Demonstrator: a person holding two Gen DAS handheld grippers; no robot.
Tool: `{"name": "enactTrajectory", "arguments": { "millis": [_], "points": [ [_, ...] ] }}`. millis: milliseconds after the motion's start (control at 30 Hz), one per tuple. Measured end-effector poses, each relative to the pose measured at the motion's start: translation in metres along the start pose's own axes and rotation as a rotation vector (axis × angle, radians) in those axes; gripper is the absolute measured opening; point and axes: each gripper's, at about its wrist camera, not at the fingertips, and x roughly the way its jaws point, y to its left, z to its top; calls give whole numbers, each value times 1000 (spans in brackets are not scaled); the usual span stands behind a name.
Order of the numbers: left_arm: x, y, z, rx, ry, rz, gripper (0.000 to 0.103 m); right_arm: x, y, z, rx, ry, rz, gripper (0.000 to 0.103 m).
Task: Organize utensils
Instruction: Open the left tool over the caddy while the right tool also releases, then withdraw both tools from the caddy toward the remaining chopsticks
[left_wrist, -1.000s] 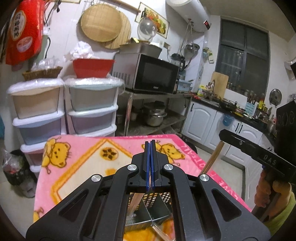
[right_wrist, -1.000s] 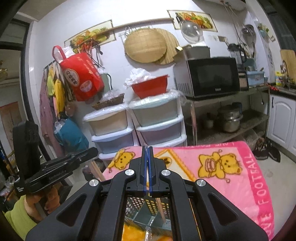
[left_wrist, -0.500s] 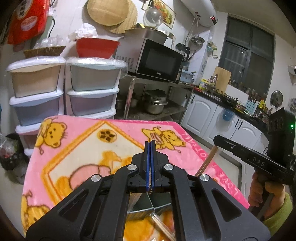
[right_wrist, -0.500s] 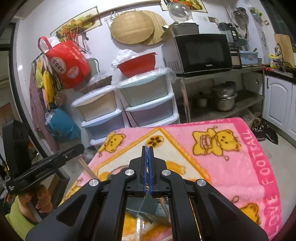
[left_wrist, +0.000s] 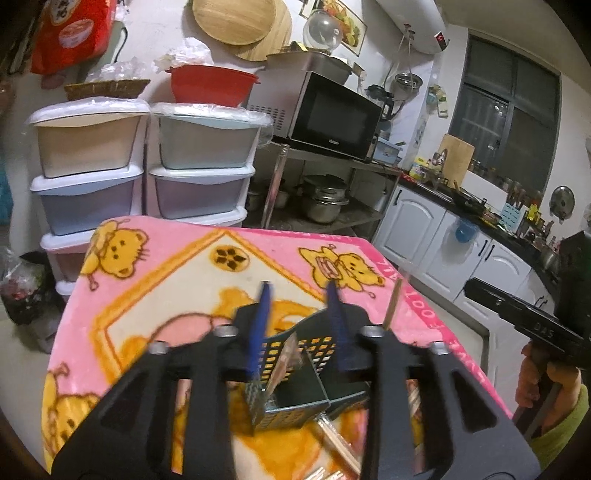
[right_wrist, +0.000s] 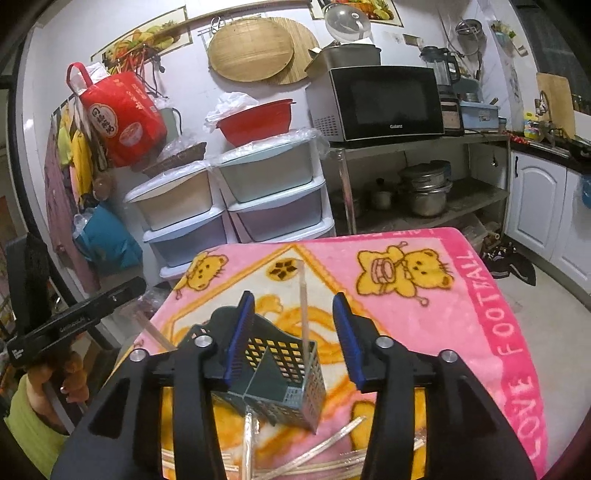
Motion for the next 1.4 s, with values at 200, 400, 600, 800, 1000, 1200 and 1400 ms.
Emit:
{"name": "enactTrajectory", "arguments": {
  "millis": [200, 400, 600, 800, 1000, 1200, 1400],
  "points": [
    [-10, 5, -6, 0, -24, 22, 56, -9, -3, -12, 2, 3, -14, 50],
    [-26, 0, -14, 10, -59, 48, 78, -20, -3, -27, -3, -4, -30, 57],
    [-38, -8, -27, 23, -72, 54, 90, -33, 1, -38, -15, -20, -41, 63],
    [-47, -20, -38, 45, -84, 51, 92, -46, 6, -48, -33, -49, -65, 71],
    [-52, -29, -52, 62, -79, 46, 92, -58, 7, -62, -48, -67, -93, 76],
    [-51, -34, -66, 67, -52, 40, 92, -64, 5, -77, -45, -58, -101, 77],
    [-47, -36, -80, 60, -20, 28, 92, -66, 3, -91, -39, -36, -108, 77]
  ]
}}
